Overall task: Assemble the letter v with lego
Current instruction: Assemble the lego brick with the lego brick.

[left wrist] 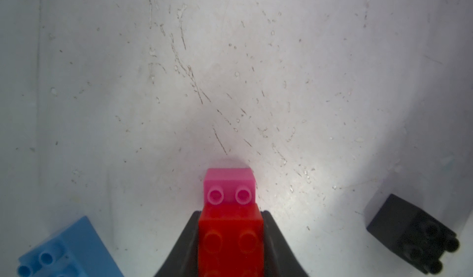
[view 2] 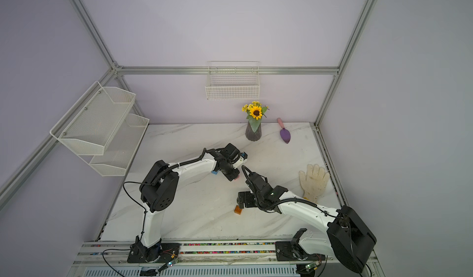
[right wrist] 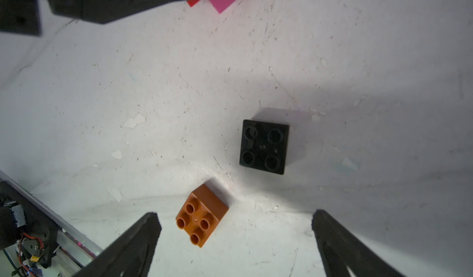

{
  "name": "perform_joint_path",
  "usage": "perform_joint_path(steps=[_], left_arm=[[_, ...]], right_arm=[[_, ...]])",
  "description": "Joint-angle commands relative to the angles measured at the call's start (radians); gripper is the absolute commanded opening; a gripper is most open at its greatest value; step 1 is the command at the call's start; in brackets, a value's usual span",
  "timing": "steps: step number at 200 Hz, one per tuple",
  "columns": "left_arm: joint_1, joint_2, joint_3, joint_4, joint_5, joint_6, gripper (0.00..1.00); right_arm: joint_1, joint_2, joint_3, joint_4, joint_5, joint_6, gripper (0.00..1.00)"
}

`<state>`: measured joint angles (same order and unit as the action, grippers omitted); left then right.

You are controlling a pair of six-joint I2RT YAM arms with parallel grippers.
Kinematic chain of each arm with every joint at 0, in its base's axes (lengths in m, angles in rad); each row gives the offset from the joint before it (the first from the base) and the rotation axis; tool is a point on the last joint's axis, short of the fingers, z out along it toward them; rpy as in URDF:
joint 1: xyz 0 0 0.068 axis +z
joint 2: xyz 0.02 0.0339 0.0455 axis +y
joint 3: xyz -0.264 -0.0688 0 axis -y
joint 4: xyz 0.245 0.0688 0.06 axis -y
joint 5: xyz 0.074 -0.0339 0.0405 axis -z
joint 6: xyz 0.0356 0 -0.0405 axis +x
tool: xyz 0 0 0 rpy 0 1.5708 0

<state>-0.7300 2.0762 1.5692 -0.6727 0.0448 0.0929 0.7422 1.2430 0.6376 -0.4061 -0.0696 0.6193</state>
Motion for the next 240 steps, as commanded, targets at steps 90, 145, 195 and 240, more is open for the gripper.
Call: perform_joint_path(steps=[90, 145, 195, 240], left_arm=[[0.013, -0.021, 0.006, -0.096, 0.095, 0.311, 0.28], [0.024, -0.040, -0.028, -0.071, 0.065, 0.275, 0.28], [0.024, -0.071, -0.138, 0.002, -0.013, 0.180, 0.28], [0.024, -0.025, -0.113, -0.016, -0.002, 0.088, 0.28]], right_arm=[[-0.151, 0.023, 0.057, -0.045, -0.003, -0.046, 0.97], [-0.197, 0.069, 0.082, -0.045, -0.018, -0.067, 0.97], [-0.219, 0.085, 0.091, -0.040, -0.034, -0.082, 0.97], [-0.233, 0.098, 0.094, -0.036, -0.059, -0.101, 0.97]])
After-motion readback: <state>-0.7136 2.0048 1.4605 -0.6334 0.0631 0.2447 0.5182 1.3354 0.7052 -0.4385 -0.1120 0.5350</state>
